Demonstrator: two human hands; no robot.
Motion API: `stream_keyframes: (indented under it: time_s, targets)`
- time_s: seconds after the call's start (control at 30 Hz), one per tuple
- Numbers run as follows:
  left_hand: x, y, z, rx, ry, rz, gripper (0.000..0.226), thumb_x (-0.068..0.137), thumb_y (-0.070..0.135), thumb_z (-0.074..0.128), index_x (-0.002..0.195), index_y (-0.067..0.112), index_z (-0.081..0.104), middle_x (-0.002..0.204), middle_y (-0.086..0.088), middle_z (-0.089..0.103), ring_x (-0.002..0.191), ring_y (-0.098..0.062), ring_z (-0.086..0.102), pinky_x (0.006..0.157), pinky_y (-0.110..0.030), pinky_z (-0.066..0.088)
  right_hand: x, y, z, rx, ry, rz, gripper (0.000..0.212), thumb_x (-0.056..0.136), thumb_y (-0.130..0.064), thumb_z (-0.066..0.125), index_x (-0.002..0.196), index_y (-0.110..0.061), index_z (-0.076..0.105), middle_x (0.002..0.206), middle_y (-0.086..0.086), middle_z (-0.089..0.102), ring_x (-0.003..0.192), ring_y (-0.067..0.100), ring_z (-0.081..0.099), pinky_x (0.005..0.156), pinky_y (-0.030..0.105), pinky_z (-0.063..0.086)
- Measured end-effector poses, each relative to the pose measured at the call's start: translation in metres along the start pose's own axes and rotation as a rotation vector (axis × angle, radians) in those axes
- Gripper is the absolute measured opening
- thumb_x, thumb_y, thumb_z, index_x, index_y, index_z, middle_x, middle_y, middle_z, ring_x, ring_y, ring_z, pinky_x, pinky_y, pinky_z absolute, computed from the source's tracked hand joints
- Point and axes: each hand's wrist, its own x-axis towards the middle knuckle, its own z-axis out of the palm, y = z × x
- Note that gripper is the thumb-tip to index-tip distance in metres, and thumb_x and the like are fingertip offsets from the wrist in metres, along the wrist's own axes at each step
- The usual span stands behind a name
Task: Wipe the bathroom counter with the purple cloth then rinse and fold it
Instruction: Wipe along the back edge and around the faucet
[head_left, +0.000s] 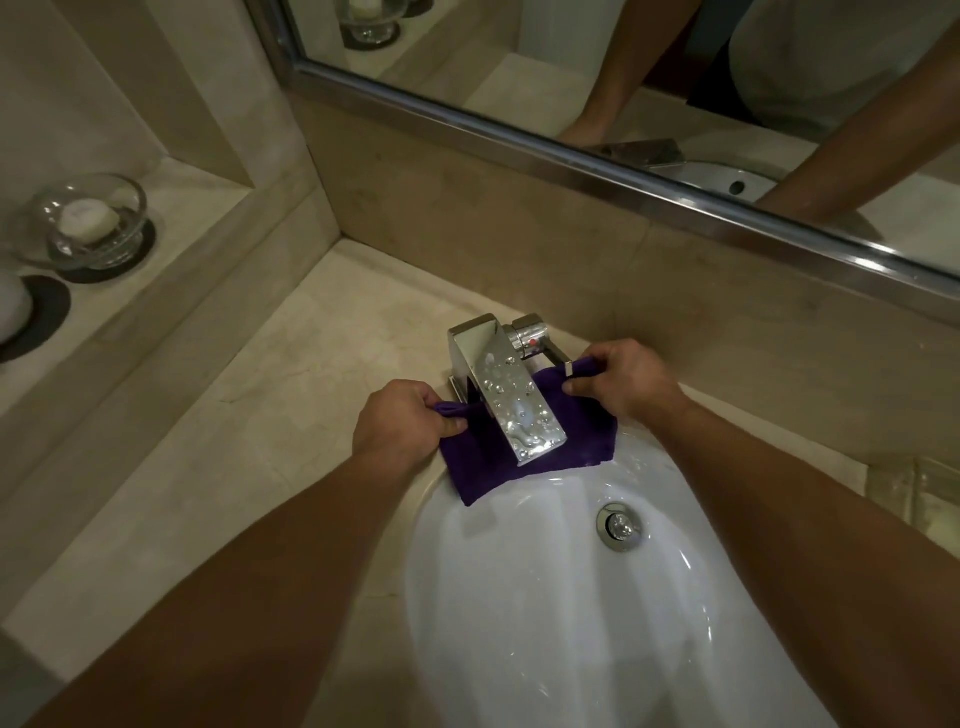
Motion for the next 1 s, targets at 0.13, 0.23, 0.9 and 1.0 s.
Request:
stream_keyframes:
  time_s: [0.13, 0.23, 0.9, 1.0]
  targets:
    - [-0.008, -0.002, 0.003, 0.054, 0.008, 0.007, 0.025, 0.069, 0.039, 0.086, 0.073, 0.025, 0.065, 0.074, 0.006, 0.067, 0.072, -0.014, 0.062, 0.065, -0.029, 0.049, -0.008, 0.004, 0.001, -0.036, 0.001, 0.001, 0.010, 0.083, -0.028, 0.080, 0.085, -0.027, 0.069, 0.083, -0.003, 0.070, 0.078, 0.014, 0.065, 0.058, 0.025, 0.046]
    - [-0.014, -0.001, 0.006, 0.078, 0.010, 0.008, 0.024, 0.071, 0.040, 0.084, 0.073, 0.026, 0.064, 0.075, 0.005, 0.067, 0.074, -0.015, 0.062, 0.068, -0.031, 0.051, -0.017, 0.009, 0.002, -0.072, 0.017, 0.001, 0.009, 0.083, -0.026, 0.079, 0.087, -0.023, 0.071, 0.082, 0.000, 0.071, 0.078, 0.017, 0.067, 0.070, 0.032, 0.054]
    - [-0.072, -0.010, -0.076, 0.012, 0.033, -0.025, 0.023, 0.069, 0.035, 0.086, 0.070, 0.023, 0.066, 0.073, 0.004, 0.069, 0.070, -0.019, 0.066, 0.065, -0.031, 0.052, -0.088, -0.049, 0.007, -0.313, 0.004, -0.062, 0.018, 0.080, -0.030, 0.073, 0.077, -0.033, 0.056, 0.087, -0.005, 0.065, 0.074, 0.013, 0.059, 0.054, 0.023, 0.038]
    - [-0.074, -0.015, -0.088, 0.020, 0.006, 0.022, 0.020, 0.070, 0.033, 0.085, 0.072, 0.023, 0.067, 0.074, 0.006, 0.069, 0.072, -0.016, 0.066, 0.068, -0.031, 0.053, -0.102, -0.058, 0.000, -0.271, -0.038, -0.015, 0.018, 0.075, -0.031, 0.079, 0.078, -0.030, 0.061, 0.083, -0.005, 0.068, 0.072, 0.013, 0.065, 0.056, 0.024, 0.044]
